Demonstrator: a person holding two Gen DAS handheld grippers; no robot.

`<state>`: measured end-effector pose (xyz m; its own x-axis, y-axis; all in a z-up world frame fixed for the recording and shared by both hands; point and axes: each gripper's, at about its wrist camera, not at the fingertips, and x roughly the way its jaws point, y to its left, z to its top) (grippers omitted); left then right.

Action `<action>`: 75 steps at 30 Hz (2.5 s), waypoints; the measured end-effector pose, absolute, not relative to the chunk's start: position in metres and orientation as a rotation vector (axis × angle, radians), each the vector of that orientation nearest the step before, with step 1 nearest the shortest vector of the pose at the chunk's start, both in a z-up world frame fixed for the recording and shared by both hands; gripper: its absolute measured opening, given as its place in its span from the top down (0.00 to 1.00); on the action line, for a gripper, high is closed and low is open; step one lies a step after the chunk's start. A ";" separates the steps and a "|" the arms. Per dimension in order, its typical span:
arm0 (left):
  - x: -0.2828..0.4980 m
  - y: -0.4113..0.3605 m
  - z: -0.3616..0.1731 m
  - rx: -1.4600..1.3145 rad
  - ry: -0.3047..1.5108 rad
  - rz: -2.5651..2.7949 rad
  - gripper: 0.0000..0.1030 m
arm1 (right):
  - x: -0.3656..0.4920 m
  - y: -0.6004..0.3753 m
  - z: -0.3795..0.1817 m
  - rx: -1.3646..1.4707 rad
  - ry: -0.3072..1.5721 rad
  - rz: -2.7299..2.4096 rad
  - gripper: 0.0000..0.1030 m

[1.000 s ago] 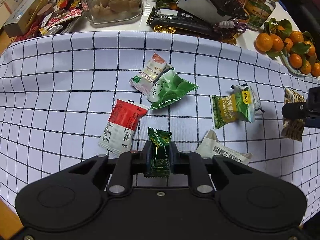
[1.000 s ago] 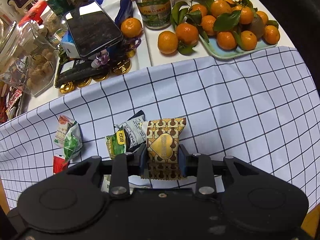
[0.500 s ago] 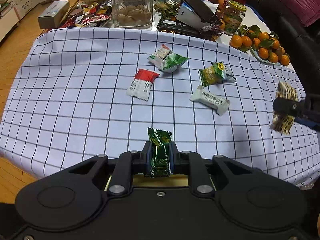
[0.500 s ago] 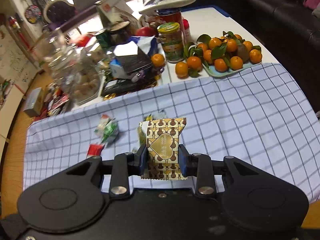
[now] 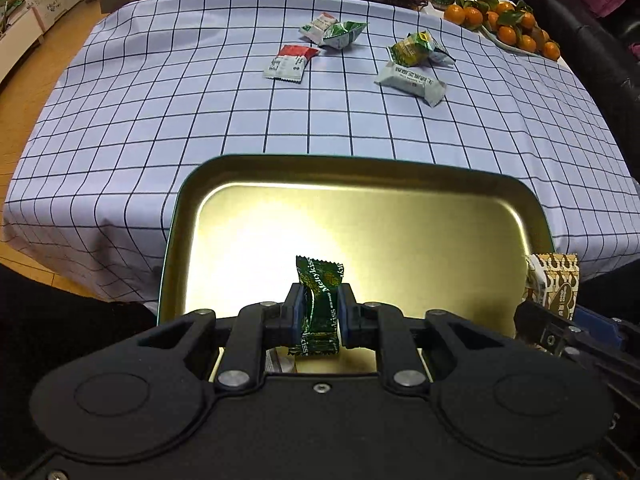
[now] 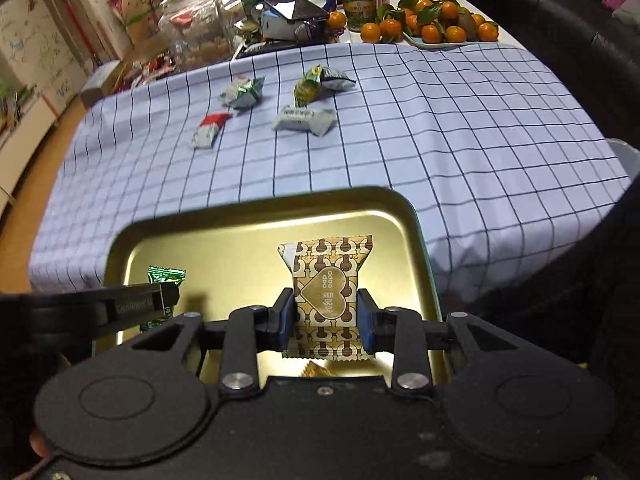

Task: Organize snacks
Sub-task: 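Carry the green candy and brown packet over the gold tray and lower them, then open left tool to drop the green candy while right tool releases the brown packet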

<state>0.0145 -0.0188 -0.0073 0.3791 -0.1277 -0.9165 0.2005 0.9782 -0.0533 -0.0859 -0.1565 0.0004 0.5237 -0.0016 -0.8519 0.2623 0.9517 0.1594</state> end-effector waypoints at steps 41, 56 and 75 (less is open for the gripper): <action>0.011 -0.016 -0.019 0.083 1.168 -0.117 0.70 | -0.080 -0.163 -0.021 0.304 1.077 -0.195 0.61; 0.007 -0.011 -0.014 0.073 1.149 -0.107 0.70 | -0.084 -0.158 -0.016 0.262 1.062 -0.206 0.57; 0.017 -0.010 0.004 0.104 1.134 -0.107 0.70 | -0.077 -0.157 -0.009 0.216 1.120 -0.186 0.57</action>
<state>0.0171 -0.0097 0.0036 0.4194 -0.0322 -0.9072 0.1382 0.9900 0.0287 -0.0770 -0.1569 -0.0091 0.4240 -0.0393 -0.9048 0.2555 0.9637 0.0779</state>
